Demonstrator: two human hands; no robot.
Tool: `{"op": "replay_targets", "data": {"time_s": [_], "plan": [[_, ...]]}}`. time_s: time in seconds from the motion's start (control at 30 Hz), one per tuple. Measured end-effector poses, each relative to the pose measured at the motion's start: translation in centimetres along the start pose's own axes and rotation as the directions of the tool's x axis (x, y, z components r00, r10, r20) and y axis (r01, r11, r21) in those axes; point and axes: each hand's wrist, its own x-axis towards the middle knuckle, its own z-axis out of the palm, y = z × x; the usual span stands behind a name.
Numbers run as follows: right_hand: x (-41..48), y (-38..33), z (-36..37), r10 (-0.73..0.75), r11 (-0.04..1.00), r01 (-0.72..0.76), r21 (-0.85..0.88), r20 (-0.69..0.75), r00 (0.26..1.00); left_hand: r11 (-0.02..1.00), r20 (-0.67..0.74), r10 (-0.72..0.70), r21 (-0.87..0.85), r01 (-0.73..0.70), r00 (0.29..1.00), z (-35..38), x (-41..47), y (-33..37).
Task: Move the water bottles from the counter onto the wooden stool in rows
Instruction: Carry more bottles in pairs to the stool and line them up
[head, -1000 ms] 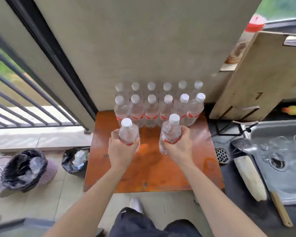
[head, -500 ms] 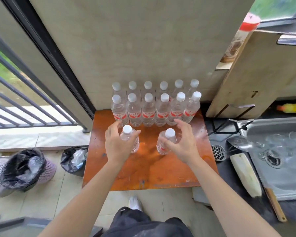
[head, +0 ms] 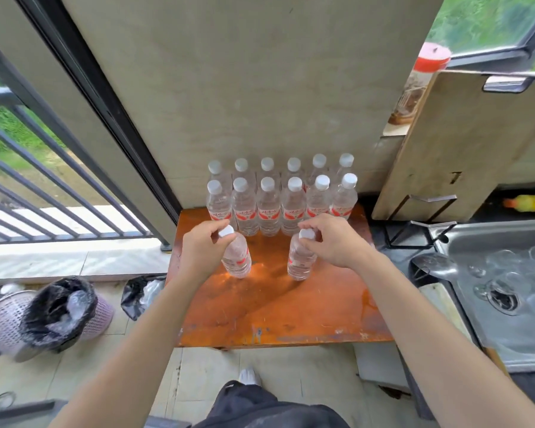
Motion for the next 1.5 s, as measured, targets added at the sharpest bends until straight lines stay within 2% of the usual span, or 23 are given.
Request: {"op": "replay_targets", "data": {"time_s": [0.1, 0.2, 0.3, 0.47, 0.57, 0.73, 0.87, 0.97, 1.17, 1.33, 1.5], "plan": [[0.0, 0.0, -0.6, 0.041, 0.999, -0.041, -0.007, -0.003, 0.999, 1.000, 0.043, -0.013, 0.027, 0.011, 0.999, -0.6, 0.4, -0.3], [-0.3, -0.3, 0.1, 0.089, 0.994, -0.097, -0.059, -0.116, 0.989, 0.997, -0.009, -0.011, 0.080, 0.012, 1.000, -0.1, -0.1, -0.3], [-0.2, -0.7, 1.0, 0.140, 0.990, -0.138, 0.021, -0.174, 0.975, 0.995, -0.069, -0.075, 0.057, 0.079, 0.995, 0.6, -0.7, 0.4], [1.8, -1.9, 0.5, 0.051, 0.995, -0.057, -0.078, -0.082, 0.995, 0.997, -0.070, -0.060, 0.050, 0.064, 0.996, 0.2, 0.8, 0.8], [3.6, -2.9, -0.5, 0.009, 0.991, -0.013, -0.131, -0.035, 0.999, 0.994, -0.029, -0.100, 0.047, 0.102, 0.995, -1.0, 3.3, 0.0], [6.4, -4.5, -1.0, -0.076, 0.988, 0.085, -0.131, 0.075, 0.994, 0.999, 0.052, -0.042, 0.030, 0.041, 0.998, -1.9, 6.3, 0.1], [8.5, -5.3, -0.9, -0.085, 0.990, 0.097, -0.107, 0.104, 0.991, 1.000, 0.097, -0.007, -0.007, 0.008, 0.995, -1.3, 7.8, 0.6], [9.7, -5.1, -0.6, -0.058, 0.994, 0.067, -0.087, 0.108, 0.992, 1.000, 0.131, 0.003, 0.016, -0.005, 0.991, -0.3, 7.9, 0.2], [9.9, -5.1, -0.4, -0.072, 0.992, 0.083, -0.097, 0.113, 0.991, 0.999, 0.141, -0.001, -0.032, 0.006, 0.990, 0.5, 8.0, 0.9], [10.0, -5.6, 0.4, -0.024, 0.990, 0.040, -0.134, 0.121, 0.992, 0.997, 0.117, -0.003, -0.077, 0.012, 0.993, 0.8, 7.5, 0.4], [9.2, -5.1, 1.0, -0.047, 0.996, 0.050, -0.067, 0.041, 0.998, 0.988, 0.067, -0.043, -0.143, 0.053, 0.997, 1.5, 6.4, 0.6]]}}
